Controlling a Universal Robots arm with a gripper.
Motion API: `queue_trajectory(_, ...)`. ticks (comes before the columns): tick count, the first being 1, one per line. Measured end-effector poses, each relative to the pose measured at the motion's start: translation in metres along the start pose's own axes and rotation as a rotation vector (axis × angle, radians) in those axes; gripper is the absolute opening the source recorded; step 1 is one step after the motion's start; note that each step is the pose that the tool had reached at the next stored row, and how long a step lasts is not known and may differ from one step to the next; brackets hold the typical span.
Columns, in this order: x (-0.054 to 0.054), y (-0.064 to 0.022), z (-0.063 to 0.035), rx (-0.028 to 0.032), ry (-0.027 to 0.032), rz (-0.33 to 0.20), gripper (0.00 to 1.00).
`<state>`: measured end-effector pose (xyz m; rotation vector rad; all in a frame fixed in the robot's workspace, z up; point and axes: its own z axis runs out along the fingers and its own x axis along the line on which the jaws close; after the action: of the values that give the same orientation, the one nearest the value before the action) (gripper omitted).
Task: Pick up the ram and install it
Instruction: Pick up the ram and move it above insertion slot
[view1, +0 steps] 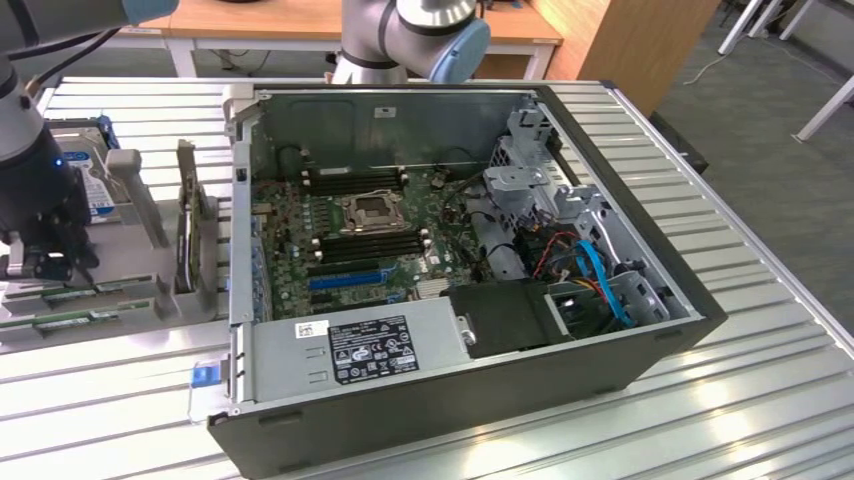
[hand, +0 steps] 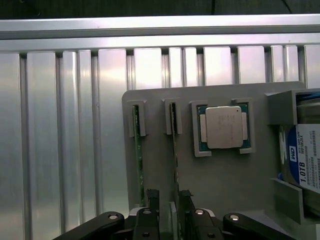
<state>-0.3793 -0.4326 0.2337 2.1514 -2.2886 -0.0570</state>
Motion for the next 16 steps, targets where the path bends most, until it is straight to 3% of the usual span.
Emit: queue_trajectory(16, 0.011, -0.0005, -0.0003, -0.0001, 0.0000, 0.000, 0.30)
